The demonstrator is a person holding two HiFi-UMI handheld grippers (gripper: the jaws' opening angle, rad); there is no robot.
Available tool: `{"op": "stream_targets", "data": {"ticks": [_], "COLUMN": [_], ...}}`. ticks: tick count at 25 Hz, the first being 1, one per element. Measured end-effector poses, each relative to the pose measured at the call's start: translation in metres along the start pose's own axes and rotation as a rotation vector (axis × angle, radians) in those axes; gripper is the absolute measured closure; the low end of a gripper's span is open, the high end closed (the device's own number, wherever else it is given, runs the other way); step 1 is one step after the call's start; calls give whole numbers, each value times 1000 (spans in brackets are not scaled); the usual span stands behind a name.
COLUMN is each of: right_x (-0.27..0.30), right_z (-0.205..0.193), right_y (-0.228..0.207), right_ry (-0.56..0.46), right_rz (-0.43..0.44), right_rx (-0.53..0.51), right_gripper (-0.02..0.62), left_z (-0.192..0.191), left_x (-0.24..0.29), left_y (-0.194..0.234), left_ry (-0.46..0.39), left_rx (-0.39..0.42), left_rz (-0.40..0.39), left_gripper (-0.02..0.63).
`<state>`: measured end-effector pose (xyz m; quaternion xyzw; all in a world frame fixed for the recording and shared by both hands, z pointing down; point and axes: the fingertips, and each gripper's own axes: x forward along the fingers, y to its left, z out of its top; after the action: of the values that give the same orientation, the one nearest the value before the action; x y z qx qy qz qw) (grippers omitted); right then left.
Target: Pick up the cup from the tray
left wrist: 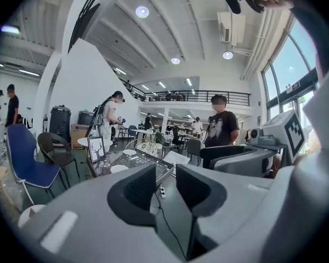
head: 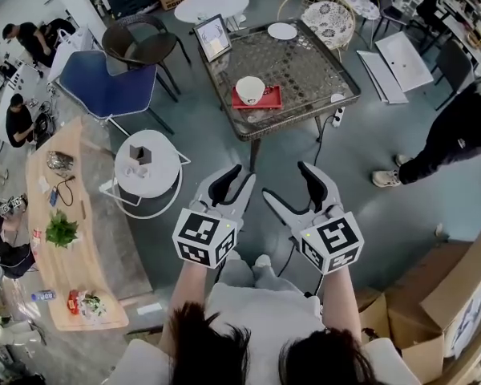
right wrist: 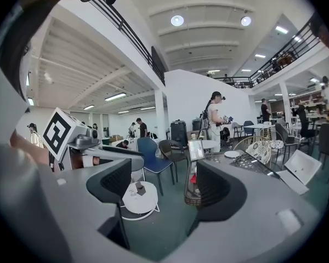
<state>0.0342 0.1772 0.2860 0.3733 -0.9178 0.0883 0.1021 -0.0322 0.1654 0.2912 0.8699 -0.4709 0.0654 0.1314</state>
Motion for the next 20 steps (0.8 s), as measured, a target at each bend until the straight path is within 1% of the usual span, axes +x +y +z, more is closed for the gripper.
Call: {"op": "stream_targets", "data": {"ticks": [3,5,8,11,14,17,20], "right_x": [4,9,20,33,49,66,86], "right_z": [-1,-2,-6,-8,-4,0,3], "right_y": [-12,-19,-29,-41,-53,-63,-70], "right_ry": [6,7,12,24,29,33,32], "right_rz": [-9,-15,-21,-35,-53,-57,-61], "right_rx": [-6,-3,1,-1,-8,-19,-24], "right_gripper": [213,206,201,201,201,201,202], "left_z": [-1,-3,-4,-3,-3,2,5], "left_x": [11,19,31,47,66,82,97], "left_y": [6,12,25,32,39,53,72], "left_ry": [13,30,30,36,68,75,88], "left_rx": [-1,10,20,24,54,80,68], "left_rz": [8,8,7,-49,-106,-112,-118], "left_gripper": [503,483,471,466,456,455,454]}}
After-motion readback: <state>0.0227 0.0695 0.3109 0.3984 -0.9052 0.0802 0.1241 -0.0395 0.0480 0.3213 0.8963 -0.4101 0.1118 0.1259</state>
